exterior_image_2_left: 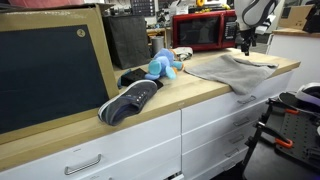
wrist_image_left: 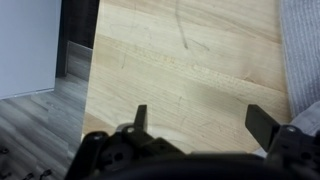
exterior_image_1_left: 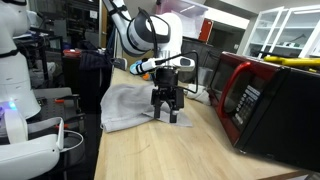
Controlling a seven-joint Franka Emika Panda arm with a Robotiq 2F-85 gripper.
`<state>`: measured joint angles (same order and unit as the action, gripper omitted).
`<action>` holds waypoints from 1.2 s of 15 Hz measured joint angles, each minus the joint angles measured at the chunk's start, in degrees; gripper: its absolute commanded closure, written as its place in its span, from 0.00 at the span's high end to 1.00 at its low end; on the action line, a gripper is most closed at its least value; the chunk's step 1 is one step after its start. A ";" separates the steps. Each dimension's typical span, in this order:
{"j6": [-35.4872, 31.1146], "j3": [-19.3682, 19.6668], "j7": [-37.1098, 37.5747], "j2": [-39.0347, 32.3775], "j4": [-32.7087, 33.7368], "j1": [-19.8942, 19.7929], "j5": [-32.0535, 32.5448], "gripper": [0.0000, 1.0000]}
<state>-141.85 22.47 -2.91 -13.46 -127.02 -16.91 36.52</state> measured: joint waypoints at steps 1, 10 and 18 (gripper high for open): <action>-0.17 -0.36 -0.27 0.01 0.00 -0.24 -1.74 1.00; 2.45 -3.47 -7.31 0.37 -0.20 -0.72 -16.71 1.00; 10.98 -4.30 -18.17 0.82 -0.46 -1.31 -21.26 1.00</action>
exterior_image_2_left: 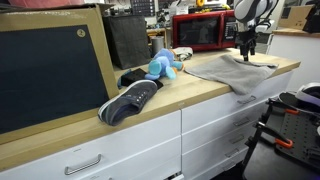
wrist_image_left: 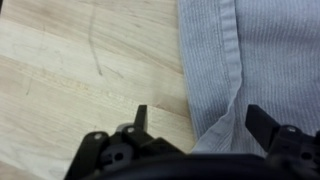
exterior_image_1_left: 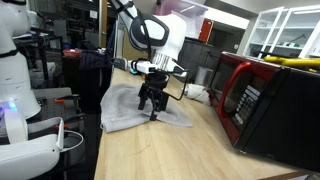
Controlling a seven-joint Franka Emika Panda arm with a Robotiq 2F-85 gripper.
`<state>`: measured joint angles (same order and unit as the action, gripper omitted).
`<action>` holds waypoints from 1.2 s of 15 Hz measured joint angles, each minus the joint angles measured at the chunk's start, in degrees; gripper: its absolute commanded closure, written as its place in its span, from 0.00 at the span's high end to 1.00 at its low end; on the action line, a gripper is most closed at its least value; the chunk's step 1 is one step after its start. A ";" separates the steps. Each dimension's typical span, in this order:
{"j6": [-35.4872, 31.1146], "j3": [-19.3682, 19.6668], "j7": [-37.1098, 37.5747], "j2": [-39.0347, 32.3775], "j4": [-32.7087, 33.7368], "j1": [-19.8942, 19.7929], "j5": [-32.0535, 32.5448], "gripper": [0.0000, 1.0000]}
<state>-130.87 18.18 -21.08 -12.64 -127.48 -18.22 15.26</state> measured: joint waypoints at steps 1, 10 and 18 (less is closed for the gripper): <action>0.00 -0.16 -1.24 0.00 -0.03 -0.18 -0.95 1.00; -2.21 -1.77 -7.01 -0.01 -1.38 -1.61 -8.23 0.45; -2.70 -2.43 -7.09 0.10 -1.48 -1.71 -9.59 0.00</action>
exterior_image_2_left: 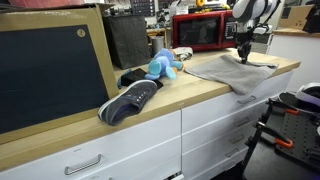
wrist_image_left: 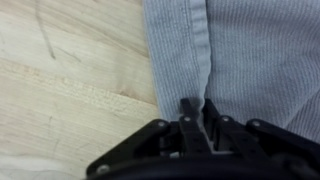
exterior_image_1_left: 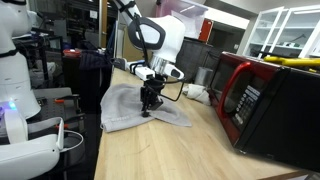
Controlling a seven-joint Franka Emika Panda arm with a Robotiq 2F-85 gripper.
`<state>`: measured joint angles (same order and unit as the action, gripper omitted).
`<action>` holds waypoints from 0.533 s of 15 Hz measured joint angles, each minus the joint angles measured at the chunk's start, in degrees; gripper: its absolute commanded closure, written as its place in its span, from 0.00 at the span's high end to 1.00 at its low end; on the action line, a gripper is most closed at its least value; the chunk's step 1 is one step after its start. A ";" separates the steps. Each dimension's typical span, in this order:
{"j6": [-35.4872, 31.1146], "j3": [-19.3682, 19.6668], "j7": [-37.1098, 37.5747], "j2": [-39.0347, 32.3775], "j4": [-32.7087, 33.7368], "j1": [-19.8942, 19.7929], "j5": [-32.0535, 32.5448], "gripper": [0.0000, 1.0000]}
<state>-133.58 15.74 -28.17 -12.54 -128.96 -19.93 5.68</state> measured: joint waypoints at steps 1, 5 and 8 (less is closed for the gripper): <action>0.00 -0.03 0.01 0.04 0.16 0.00 -0.01 0.00; -0.78 0.20 0.72 0.14 2.74 -0.05 0.01 0.01; -3.42 1.08 2.84 -0.92 7.20 -0.35 1.20 0.01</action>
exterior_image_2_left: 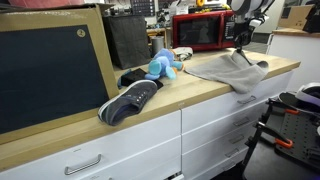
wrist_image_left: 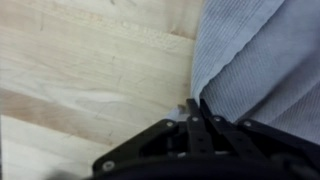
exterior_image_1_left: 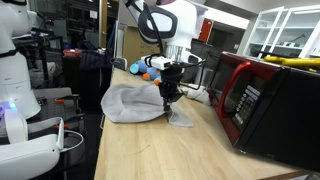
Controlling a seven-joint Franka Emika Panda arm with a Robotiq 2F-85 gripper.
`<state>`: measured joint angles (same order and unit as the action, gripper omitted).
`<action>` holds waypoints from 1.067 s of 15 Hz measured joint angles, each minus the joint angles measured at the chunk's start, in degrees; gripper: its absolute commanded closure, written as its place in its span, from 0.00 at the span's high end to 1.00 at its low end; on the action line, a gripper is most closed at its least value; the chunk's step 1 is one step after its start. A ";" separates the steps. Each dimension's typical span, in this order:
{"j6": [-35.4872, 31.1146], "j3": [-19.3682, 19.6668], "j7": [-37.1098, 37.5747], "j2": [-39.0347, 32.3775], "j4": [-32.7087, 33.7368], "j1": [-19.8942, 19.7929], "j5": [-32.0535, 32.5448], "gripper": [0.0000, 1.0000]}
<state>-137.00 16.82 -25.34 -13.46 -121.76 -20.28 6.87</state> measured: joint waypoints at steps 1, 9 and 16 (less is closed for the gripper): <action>-0.98 0.42 0.75 -0.76 1.50 -0.10 1.31 0.01; -7.92 3.95 1.30 -9.13 9.52 -1.03 17.14 0.29; -6.33 1.14 -2.52 -13.00 15.31 -4.98 11.63 0.80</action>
<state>-143.33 17.96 -27.86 -26.46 -106.45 -25.26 18.50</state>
